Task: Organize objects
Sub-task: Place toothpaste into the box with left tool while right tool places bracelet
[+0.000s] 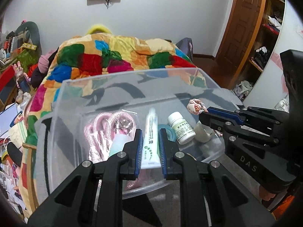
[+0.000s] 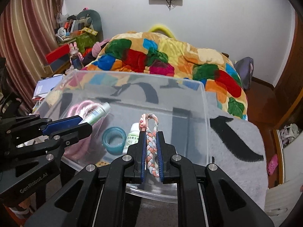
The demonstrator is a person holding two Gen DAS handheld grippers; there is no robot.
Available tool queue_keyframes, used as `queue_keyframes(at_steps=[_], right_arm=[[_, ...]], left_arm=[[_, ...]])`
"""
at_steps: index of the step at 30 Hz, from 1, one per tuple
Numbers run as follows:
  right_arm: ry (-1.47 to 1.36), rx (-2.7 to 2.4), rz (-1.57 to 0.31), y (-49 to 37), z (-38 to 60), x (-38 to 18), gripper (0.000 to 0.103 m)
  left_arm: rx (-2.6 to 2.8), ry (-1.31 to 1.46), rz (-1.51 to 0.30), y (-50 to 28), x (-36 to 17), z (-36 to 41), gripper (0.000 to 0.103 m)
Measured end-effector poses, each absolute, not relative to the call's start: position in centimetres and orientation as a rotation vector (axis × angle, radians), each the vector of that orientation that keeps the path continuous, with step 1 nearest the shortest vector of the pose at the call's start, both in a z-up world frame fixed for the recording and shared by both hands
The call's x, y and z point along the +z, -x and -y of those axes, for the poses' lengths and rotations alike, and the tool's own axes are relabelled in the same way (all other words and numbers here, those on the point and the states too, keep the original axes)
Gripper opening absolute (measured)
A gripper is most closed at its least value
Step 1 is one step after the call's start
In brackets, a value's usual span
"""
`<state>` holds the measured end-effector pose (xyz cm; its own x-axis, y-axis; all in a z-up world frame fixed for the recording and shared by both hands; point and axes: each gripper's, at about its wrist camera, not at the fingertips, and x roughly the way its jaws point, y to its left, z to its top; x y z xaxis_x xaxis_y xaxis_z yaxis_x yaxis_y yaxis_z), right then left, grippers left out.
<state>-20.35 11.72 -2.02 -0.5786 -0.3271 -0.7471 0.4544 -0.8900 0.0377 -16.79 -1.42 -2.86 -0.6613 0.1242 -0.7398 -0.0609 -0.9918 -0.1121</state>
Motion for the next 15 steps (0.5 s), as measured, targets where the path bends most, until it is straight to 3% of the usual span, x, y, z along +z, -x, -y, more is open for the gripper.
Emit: queue_keyframes(at_steps=[11,14,15], right_arm=[[-1.039,-2.415,-0.19,18.3,-12.2,0.3,0.017],[-0.99,-2.418,-0.189,16.9,-12.5,1.4,0.03],[-0.972,-2.422,-0.192,16.5,-12.6,1.7,0.043]], left_arm=[[2.821,1.158,0.131,14.1,-0.2,1.9,0.017],[2.834,1.122,0.145,12.9,0.7,2.2,0.018],[2.84,1.112,0.147,12.5,1.0,2.3,0.022]])
